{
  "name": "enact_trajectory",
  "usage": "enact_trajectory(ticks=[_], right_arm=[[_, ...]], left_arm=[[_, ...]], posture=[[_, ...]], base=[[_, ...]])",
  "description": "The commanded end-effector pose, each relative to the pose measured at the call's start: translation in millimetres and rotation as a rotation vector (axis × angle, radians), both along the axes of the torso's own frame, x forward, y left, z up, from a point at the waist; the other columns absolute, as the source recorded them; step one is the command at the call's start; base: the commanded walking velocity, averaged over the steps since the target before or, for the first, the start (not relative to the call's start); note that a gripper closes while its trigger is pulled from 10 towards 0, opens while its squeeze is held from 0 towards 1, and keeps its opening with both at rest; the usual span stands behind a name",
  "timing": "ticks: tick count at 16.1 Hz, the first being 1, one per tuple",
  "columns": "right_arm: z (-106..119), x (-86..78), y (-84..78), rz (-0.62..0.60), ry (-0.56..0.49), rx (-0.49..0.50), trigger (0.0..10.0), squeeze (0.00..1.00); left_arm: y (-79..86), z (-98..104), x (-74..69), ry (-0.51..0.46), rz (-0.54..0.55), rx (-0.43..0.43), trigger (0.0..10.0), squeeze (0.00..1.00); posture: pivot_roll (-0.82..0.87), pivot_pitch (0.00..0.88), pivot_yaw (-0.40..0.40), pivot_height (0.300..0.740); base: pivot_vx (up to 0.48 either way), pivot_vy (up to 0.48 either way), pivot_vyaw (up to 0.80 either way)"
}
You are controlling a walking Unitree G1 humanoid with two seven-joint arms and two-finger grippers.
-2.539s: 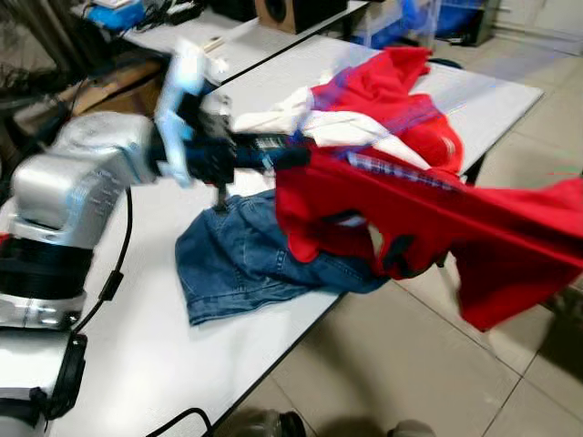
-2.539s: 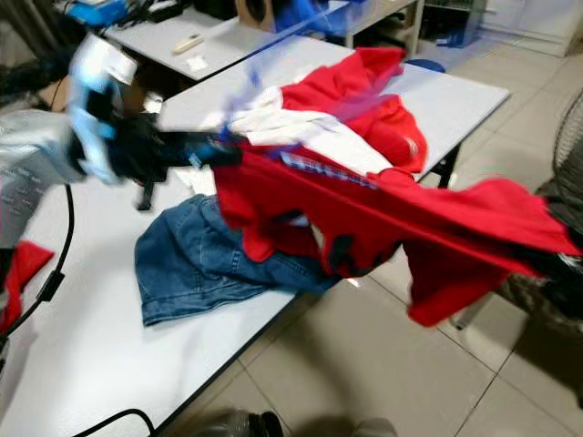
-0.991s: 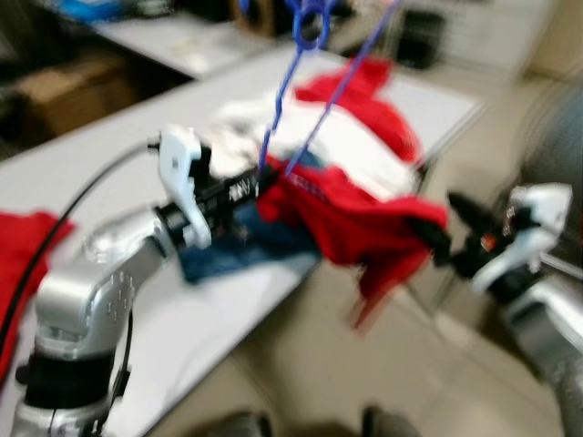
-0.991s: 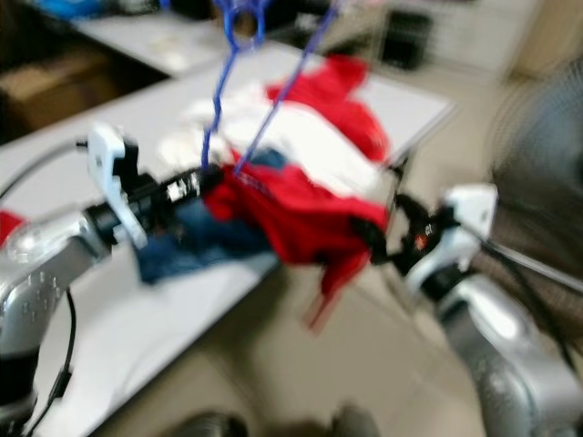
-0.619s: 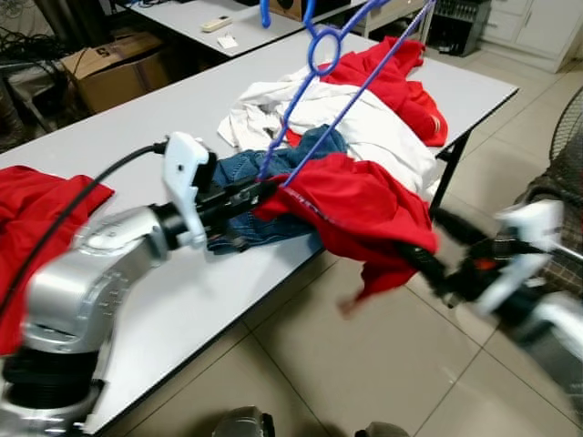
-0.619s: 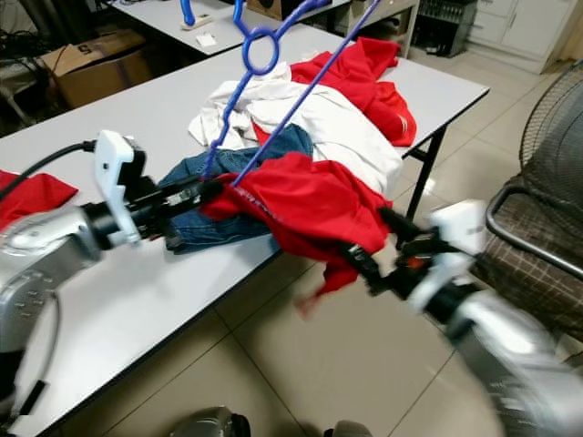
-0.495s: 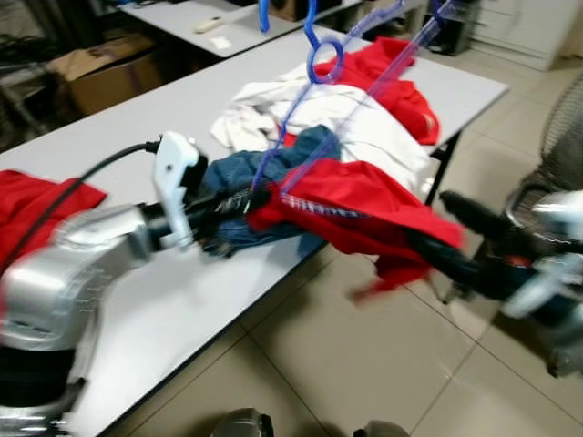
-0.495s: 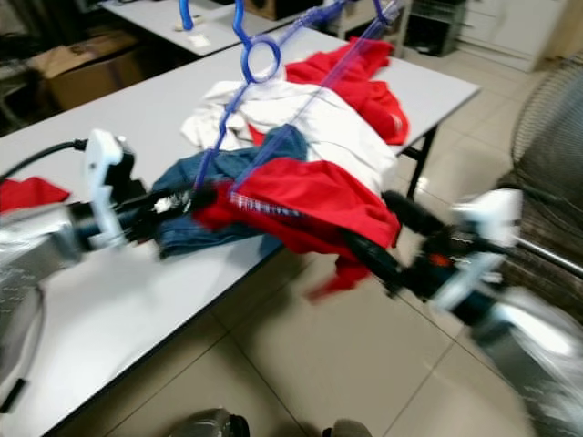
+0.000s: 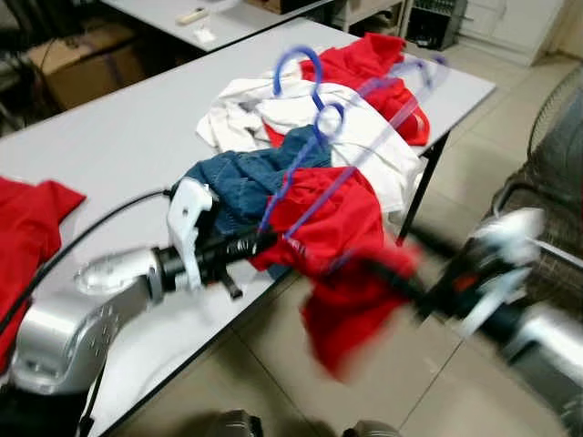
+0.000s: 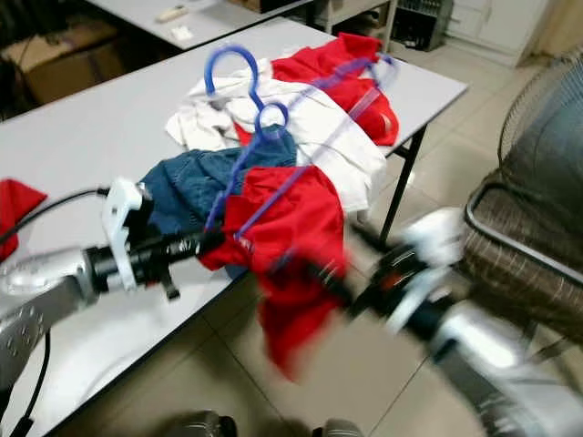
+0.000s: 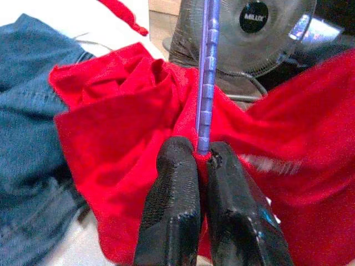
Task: Hang hanger
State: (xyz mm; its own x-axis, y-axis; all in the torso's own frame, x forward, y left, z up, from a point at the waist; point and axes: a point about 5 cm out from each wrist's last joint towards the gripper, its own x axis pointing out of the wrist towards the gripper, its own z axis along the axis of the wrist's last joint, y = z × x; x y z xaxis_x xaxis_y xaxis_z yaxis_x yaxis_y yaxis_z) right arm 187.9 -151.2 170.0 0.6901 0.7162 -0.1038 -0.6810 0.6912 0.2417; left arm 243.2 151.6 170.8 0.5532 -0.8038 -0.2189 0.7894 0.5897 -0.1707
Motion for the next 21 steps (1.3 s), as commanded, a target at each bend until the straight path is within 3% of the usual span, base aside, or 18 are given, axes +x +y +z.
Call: enact_trajectory(ticks=[1,4,9,10,11,14,21], right_arm=[[-5,-1.8,1.7,0.019,0.016,-0.033,10.0,0.00],[-15,-4.0,-5.1,0.015,0.040,-0.063,10.0,0.00],[-15,-7.6,-0.9,0.013,0.019,-0.054,10.0,0.00],[-15,-8.0,-0.3,0.009,0.015,-0.049,10.0,0.00],[-13,-8.8,0.3,0.004,0.009,-0.040,10.0,0.00],[-14,-6.9,-1.2,-0.032,0.027,0.010,10.0,0.00],[-18,-8.7,2.9,-0.069,0.035,0.025,10.0,0.00]], left_arm=[[1.8,4,-2.0,-0.016,0.005,0.012,0.0,0.00],[3.4,1,-7.8,-0.026,0.059,0.008,0.0,0.00],[-11.9,5,-8.8,-0.070,0.059,-0.090,0.0,0.00],[-12.6,5,-7.1,-0.080,0.067,-0.083,8.7,0.00],[-13.1,3,-3.3,-0.092,0.097,-0.058,10.0,0.00],[-10.7,3,1.7,-0.116,0.119,-0.037,10.0,0.00],[-10.0,2,3.1,-0.107,0.080,-0.006,10.0,0.00]], posture=[[-0.09,0.000,0.023,0.740],[-0.08,0.000,0.016,0.740],[-0.10,0.000,0.039,0.740],[-0.11,0.000,0.045,0.740],[-0.11,0.000,0.045,0.740],[-0.11,0.000,0.057,0.740],[-0.11,0.000,0.094,0.740]], base=[[0.000,0.000,0.45],[0.000,0.000,0.80],[0.000,0.000,0.80],[0.000,0.000,0.80],[0.000,0.000,0.80],[0.000,0.000,0.14],[0.000,0.000,0.00]])
